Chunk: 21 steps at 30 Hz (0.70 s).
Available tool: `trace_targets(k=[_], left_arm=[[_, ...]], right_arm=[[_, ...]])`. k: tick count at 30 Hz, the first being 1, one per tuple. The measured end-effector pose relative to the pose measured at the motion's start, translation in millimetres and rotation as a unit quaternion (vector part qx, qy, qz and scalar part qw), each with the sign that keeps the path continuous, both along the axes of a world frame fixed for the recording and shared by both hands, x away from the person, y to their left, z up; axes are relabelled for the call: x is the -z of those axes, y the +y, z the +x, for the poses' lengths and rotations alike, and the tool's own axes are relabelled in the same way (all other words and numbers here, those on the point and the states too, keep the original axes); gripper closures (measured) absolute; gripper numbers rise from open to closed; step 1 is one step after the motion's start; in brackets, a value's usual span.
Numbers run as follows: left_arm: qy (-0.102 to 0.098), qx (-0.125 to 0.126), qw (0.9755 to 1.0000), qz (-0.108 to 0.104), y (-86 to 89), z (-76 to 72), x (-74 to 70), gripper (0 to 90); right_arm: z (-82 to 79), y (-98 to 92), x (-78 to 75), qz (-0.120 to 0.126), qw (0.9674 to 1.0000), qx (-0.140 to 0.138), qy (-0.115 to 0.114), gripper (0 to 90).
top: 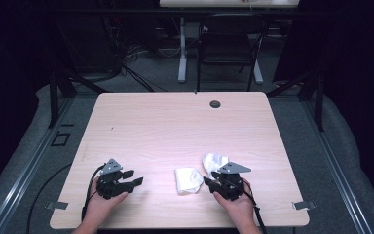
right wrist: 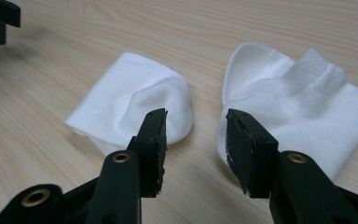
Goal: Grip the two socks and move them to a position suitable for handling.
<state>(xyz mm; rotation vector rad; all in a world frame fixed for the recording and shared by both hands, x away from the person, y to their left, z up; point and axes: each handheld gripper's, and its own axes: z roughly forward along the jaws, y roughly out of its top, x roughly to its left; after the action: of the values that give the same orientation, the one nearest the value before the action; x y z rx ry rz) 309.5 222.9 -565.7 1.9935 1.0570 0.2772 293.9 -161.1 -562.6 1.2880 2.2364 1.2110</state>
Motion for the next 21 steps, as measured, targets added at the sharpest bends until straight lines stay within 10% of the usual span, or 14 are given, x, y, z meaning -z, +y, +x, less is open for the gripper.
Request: trace_targets(k=[21], left_arm=[[-0.001, 0.021, 0.9997, 0.010, -13.3, -2.6, 5.2, 45.6]], right_arm=[[5.8, 17.1, -6.1, -0.003, 0.9998, -0.015, -0.012, 64.8]])
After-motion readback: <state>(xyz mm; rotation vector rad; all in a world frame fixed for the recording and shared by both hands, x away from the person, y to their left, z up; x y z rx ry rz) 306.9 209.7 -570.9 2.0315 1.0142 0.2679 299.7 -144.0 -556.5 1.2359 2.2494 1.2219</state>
